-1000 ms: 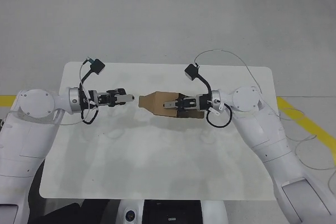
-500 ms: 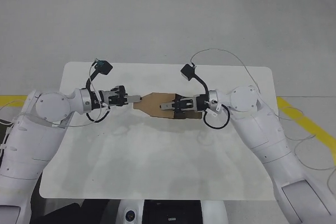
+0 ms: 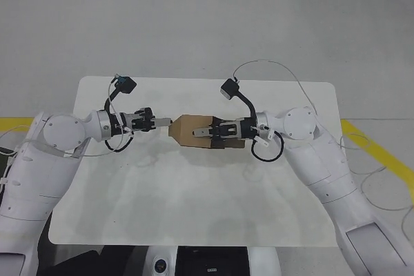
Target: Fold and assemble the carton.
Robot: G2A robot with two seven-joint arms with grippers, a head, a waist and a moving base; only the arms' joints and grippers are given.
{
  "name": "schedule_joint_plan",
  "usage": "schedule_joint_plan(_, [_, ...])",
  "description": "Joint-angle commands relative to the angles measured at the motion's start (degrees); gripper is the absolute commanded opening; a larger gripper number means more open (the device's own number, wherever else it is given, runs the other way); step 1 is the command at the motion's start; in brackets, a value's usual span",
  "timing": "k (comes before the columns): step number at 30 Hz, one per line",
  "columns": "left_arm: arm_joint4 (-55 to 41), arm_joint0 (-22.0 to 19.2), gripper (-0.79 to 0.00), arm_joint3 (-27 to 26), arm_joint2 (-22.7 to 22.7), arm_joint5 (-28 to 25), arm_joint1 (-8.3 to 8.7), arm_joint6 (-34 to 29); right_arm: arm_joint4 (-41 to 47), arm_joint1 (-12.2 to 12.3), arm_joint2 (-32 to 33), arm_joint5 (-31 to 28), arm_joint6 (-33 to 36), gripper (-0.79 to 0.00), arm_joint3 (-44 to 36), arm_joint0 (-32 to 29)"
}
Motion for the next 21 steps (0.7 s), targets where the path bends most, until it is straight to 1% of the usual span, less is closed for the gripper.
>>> schedule_joint_plan(1, [-0.03, 0.22, 0.000, -0.35, 0.09, -0.12, 0.01, -0.10, 0.42, -0.08, -0.11, -0.34, -0.19, -0.785, 0.14, 0.14])
schedule_joint_plan(5, [-0.57, 0.39, 0.000, -0.61, 0.39, -0.10, -0.04, -0.50, 1.55, -0.35, -0.70, -1.06, -0.18, -0.785, 0.19, 0.34])
schedule_joint_plan(11, [-2.03, 0.11, 0.000, -0.62, 0.74, -0.13, -0.16, -1.14, 6.03, -1.01, -1.69, -3.20, 0.51, -0.785, 1.27, 0.38])
schedule_joint_plan(16, [-4.77, 0.00, 0.000, -0.06, 1.17, -0.03, -0.29, -2.67, 8.41, -1.60, -2.74, -4.40, 0.74, -0.785, 2.37, 0.58])
schedule_joint_plan(21, [-7.96, 0.04, 0.000, 0.11, 1.44, -1.23, -0.40, -4.40, 10.24, -2.11, -3.42, -5.56, 0.82, -0.785, 3.55, 0.80])
